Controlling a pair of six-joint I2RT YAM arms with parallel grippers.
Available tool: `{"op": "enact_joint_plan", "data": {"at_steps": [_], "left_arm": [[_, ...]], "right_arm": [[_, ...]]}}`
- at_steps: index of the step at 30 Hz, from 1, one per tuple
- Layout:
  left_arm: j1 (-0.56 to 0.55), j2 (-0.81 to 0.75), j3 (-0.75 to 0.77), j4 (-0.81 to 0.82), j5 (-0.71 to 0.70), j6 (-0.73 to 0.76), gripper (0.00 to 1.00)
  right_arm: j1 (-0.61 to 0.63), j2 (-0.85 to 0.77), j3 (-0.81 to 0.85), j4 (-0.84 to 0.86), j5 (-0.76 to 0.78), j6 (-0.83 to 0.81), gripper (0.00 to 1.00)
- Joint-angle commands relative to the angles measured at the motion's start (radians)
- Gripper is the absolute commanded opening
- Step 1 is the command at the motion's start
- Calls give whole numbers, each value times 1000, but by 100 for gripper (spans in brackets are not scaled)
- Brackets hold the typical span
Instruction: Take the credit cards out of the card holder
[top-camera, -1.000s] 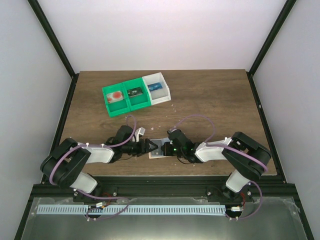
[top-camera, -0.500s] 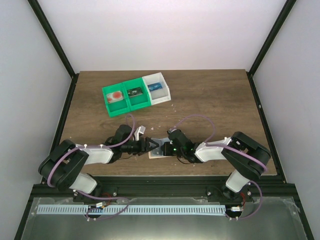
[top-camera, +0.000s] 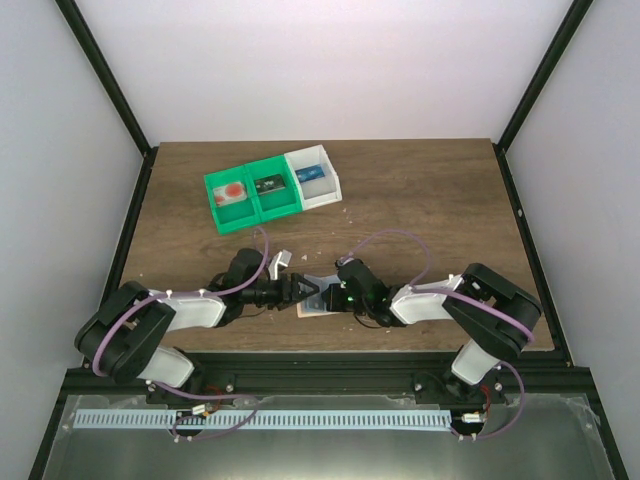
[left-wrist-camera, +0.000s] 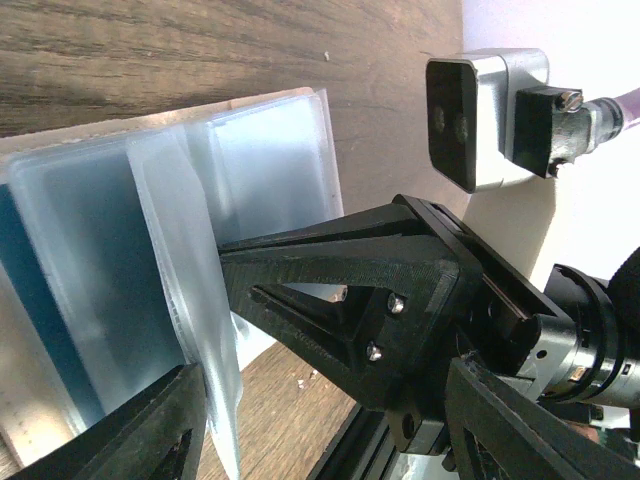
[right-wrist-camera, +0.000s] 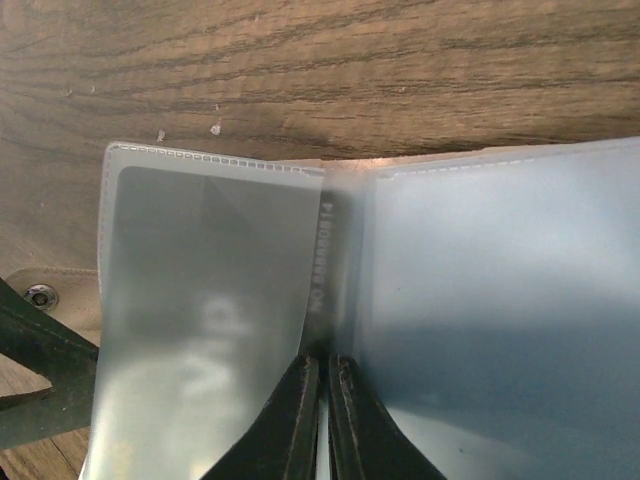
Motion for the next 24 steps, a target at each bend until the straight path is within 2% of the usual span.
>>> {"op": "enact_joint_plan", "data": {"at_steps": [1,16,24], "left_arm": [[-8,-1,0,65,33,-7,67],[-27,17,19,109,51,-32,67],[-29,35,36,139,50,-37,67]], "right_arm": [[8,31,-39,-26,-35,11,7],[8,13,-70,72,-81,9,10],[8,-39,-86,44,-26,4,12]]}}
